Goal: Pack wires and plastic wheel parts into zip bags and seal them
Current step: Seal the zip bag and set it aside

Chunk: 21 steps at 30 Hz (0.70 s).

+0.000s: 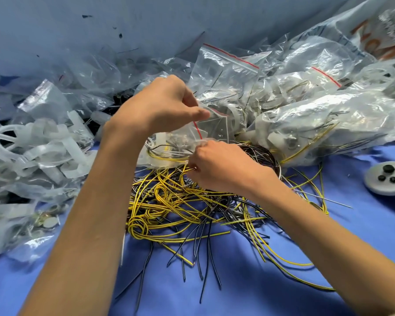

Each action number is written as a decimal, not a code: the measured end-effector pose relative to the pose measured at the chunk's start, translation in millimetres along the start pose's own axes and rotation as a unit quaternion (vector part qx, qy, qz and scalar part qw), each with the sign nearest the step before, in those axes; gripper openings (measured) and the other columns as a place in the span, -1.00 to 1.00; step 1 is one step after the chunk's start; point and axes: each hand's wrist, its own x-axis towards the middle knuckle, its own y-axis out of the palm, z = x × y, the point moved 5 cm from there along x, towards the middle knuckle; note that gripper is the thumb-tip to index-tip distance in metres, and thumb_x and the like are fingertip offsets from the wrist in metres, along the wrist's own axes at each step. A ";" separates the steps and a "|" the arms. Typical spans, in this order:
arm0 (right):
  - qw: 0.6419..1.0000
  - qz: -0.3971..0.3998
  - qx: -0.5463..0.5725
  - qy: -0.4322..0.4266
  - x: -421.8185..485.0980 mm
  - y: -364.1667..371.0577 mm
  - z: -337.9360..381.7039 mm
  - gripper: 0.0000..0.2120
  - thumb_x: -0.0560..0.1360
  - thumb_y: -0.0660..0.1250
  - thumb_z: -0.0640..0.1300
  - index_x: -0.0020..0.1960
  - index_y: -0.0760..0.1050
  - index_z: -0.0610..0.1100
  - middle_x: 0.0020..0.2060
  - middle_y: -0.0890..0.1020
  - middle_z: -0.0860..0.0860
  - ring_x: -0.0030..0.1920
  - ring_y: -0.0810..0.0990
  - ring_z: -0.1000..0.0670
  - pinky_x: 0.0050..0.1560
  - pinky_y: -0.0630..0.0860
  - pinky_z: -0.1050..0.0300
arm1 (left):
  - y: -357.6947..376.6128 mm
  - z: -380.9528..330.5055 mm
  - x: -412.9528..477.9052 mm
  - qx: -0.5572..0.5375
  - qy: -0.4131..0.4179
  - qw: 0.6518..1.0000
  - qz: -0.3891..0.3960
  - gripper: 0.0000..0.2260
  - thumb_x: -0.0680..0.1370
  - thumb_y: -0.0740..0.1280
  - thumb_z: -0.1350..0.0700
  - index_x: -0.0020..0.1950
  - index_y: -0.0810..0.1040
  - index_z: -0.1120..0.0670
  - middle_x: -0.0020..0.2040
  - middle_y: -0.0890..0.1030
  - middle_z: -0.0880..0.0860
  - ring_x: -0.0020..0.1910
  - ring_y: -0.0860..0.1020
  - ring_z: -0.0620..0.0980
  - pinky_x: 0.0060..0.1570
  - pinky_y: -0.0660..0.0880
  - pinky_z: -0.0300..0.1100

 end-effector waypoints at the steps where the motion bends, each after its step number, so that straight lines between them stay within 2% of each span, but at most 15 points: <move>1: 1.000 0.007 0.008 0.001 0.1 5.2 -0.1 -0.72 0.51 0.25 0.03 0.03 0.54 -0.17 -0.11 0.41 -0.04 -0.04 0.56 -0.18 -0.22 0.37 0.08 | -0.3 -0.1 -0.2 -0.002 -0.001 1.000 0.000 -0.72 0.46 0.39 -0.12 -0.02 0.69 0.05 -0.13 0.67 0.04 -0.11 0.59 -0.04 -0.06 0.50 -0.14; 4: 0.999 0.042 0.015 -0.018 0.1 13.4 0.0 -0.74 0.52 0.26 0.03 0.01 0.52 -0.16 -0.02 0.46 -0.09 -0.03 0.55 -0.18 -0.19 0.44 0.05 | 0.7 -0.5 0.2 -0.002 0.000 1.000 0.002 -0.71 0.46 0.39 -0.12 0.00 0.69 0.06 -0.11 0.67 0.04 -0.10 0.58 -0.05 -0.05 0.49 -0.17; 6: 0.994 0.087 0.040 -0.060 -0.8 11.5 -1.1 -0.81 0.53 0.25 -0.03 -0.01 0.49 -0.16 -0.06 0.42 -0.08 -0.03 0.51 -0.15 -0.08 0.49 0.00 | 1.5 -0.1 0.7 0.001 0.003 1.000 0.006 -0.72 0.46 0.39 -0.11 0.01 0.69 0.06 -0.09 0.67 0.04 -0.12 0.57 -0.07 -0.07 0.48 -0.19; 8: 0.981 0.143 0.099 -0.085 -3.2 1.7 -6.9 -0.84 0.55 0.25 -0.06 -0.03 0.48 -0.16 -0.11 0.47 -0.04 -0.10 0.49 -0.06 -0.06 0.47 0.07 | 1.7 1.0 1.3 0.003 0.003 1.000 0.012 -0.73 0.47 0.40 -0.09 0.03 0.68 0.06 -0.07 0.66 0.03 -0.13 0.56 -0.08 -0.11 0.44 -0.23; 10: 0.972 0.161 0.156 -0.063 -5.3 -14.6 -20.7 -0.90 0.55 0.26 -0.07 -0.10 0.45 -0.08 -0.23 0.53 0.03 -0.24 0.49 0.07 -0.19 0.43 0.22 | 2.5 2.0 2.1 0.010 0.002 1.000 0.018 -0.76 0.47 0.42 -0.04 0.07 0.66 0.05 -0.03 0.65 0.02 -0.10 0.55 -0.08 -0.11 0.39 -0.27; 12: 0.969 0.160 0.182 -0.040 -5.3 -31.3 -36.4 -0.88 0.54 0.25 -0.13 -0.17 0.43 0.00 -0.27 0.57 0.07 -0.28 0.53 0.12 -0.27 0.42 0.21 | 3.0 2.4 2.3 0.024 0.007 0.999 0.020 -0.81 0.49 0.41 0.06 0.09 0.65 0.01 -0.04 0.64 -0.01 -0.12 0.54 -0.08 -0.14 0.39 -0.33; 15: 0.945 0.179 0.273 0.009 -5.2 -46.4 -59.0 -0.78 0.53 0.20 -0.30 -0.15 0.50 -0.03 -0.26 0.67 0.01 -0.31 0.63 0.12 -0.35 0.44 0.33 | 4.8 0.6 0.8 0.032 0.017 0.999 0.039 -0.72 0.50 0.28 0.25 0.00 0.65 -0.10 -0.25 0.51 -0.13 -0.37 0.49 -0.27 -0.50 0.29 -0.54; 16: 0.929 0.183 0.320 0.027 -6.3 -48.1 -65.7 -0.77 0.54 0.18 -0.34 -0.11 0.52 -0.07 -0.24 0.69 -0.05 -0.30 0.67 0.08 -0.36 0.47 0.35 | 6.2 -0.5 0.4 0.031 0.020 0.998 0.051 -0.68 0.49 0.24 0.29 -0.05 0.64 -0.12 -0.26 0.50 -0.13 -0.41 0.47 -0.33 -0.52 0.28 -0.55; 19: 0.906 0.168 0.386 0.048 -10.8 -49.7 -79.9 -0.82 0.58 0.18 -0.33 -0.02 0.53 -0.15 -0.20 0.67 -0.13 -0.29 0.68 0.01 -0.35 0.50 0.31 | 12.8 -3.6 1.3 0.043 0.035 0.995 0.077 -0.65 0.49 0.19 0.27 -0.10 0.64 -0.14 -0.14 0.57 -0.08 -0.29 0.47 -0.34 -0.36 0.34 -0.50; 21: 0.900 0.159 0.403 0.043 -13.1 -49.3 -82.3 -0.86 0.57 0.21 -0.30 0.01 0.52 -0.15 -0.18 0.65 -0.13 -0.33 0.66 0.05 -0.33 0.50 0.31 | 16.2 -3.7 1.8 0.049 0.042 0.993 0.096 -0.72 0.52 0.21 0.21 -0.05 0.63 -0.13 -0.20 0.53 -0.14 -0.28 0.44 -0.35 -0.37 0.29 -0.52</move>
